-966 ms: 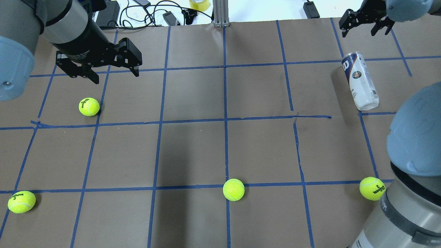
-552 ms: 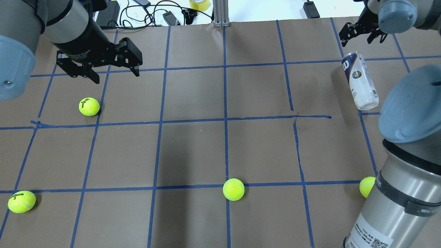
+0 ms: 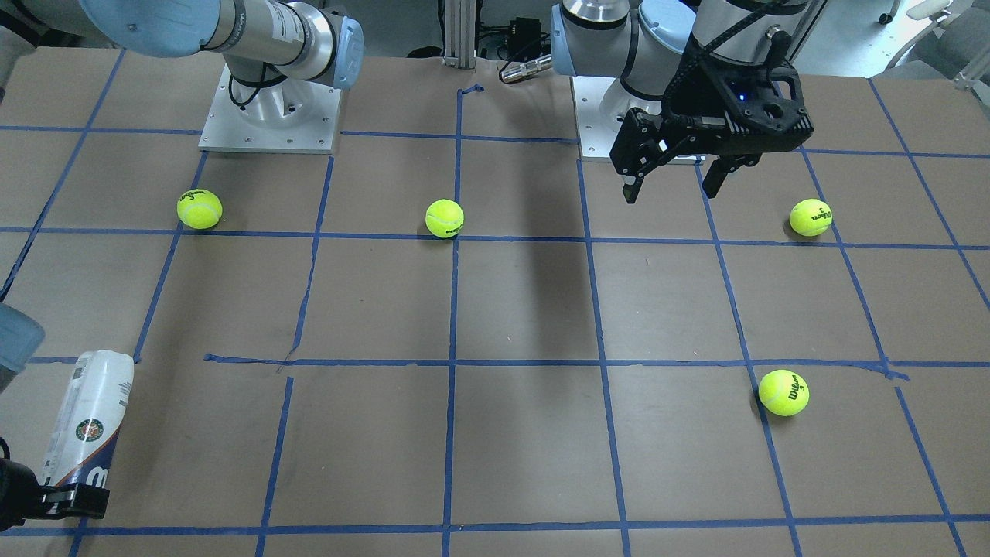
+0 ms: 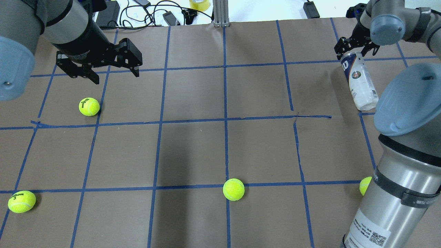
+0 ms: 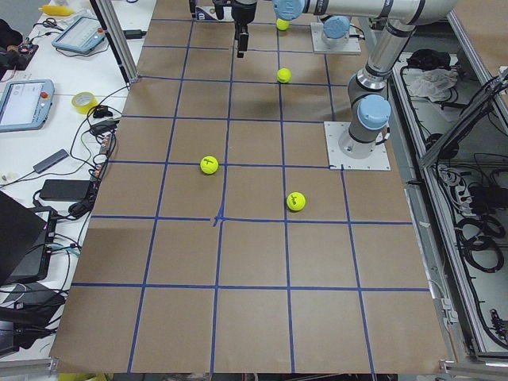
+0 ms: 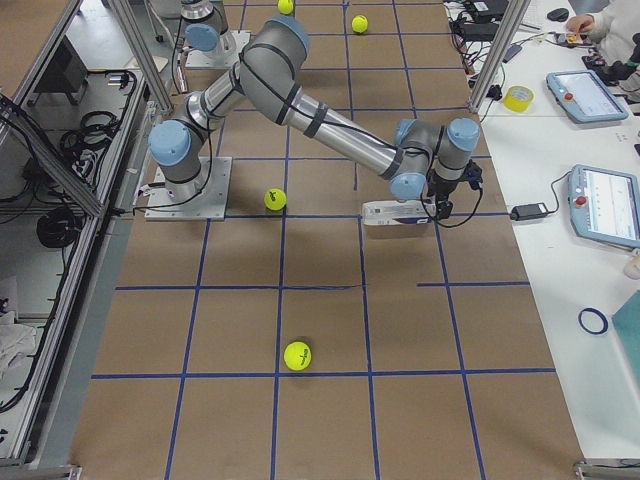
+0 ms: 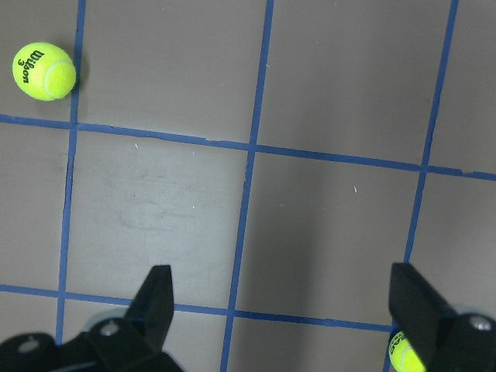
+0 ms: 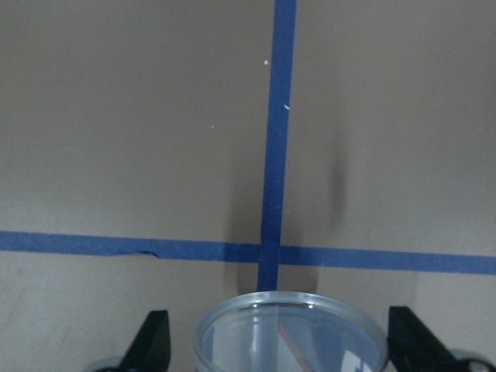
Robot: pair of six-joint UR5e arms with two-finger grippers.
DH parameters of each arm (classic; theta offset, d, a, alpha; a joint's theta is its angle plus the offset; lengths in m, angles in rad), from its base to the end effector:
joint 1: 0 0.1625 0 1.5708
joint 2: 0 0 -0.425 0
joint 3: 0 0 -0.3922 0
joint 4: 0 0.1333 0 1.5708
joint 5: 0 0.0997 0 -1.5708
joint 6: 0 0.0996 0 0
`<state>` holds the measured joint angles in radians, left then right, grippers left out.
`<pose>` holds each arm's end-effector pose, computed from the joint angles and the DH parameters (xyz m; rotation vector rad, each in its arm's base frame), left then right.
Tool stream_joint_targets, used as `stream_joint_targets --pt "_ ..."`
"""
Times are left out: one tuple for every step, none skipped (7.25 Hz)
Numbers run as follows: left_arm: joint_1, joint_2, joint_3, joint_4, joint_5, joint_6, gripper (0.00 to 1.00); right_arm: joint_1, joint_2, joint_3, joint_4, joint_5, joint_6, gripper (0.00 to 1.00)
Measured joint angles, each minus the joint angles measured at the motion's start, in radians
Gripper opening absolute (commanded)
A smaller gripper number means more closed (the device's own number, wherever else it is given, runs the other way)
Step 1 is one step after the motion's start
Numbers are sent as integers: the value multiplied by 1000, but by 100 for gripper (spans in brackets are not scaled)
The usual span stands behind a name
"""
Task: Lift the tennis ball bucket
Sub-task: 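Lower the right gripper over the can and close on its rim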
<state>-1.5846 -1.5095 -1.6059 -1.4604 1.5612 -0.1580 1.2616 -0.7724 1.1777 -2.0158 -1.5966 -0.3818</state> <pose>-0.1408 -0.4765 0.5119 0.2232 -3.1052 0.2109 -0.1093 -0.7717 0.2089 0.1118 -3.1015 0.0444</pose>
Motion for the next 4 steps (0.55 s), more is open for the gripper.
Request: stream_joint_targets --pt "0 0 0 0 0 0 100 -6 0 9 2 -3 2 100" --pt "0 0 -1 0 0 0 100 -12 0 14 7 -4 6 100" --pt "0 1 -1 0 0 0 100 -15 -1 20 11 -3 9 100" --pt "0 1 -1 0 0 0 100 -15 -3 30 12 -1 10 100"
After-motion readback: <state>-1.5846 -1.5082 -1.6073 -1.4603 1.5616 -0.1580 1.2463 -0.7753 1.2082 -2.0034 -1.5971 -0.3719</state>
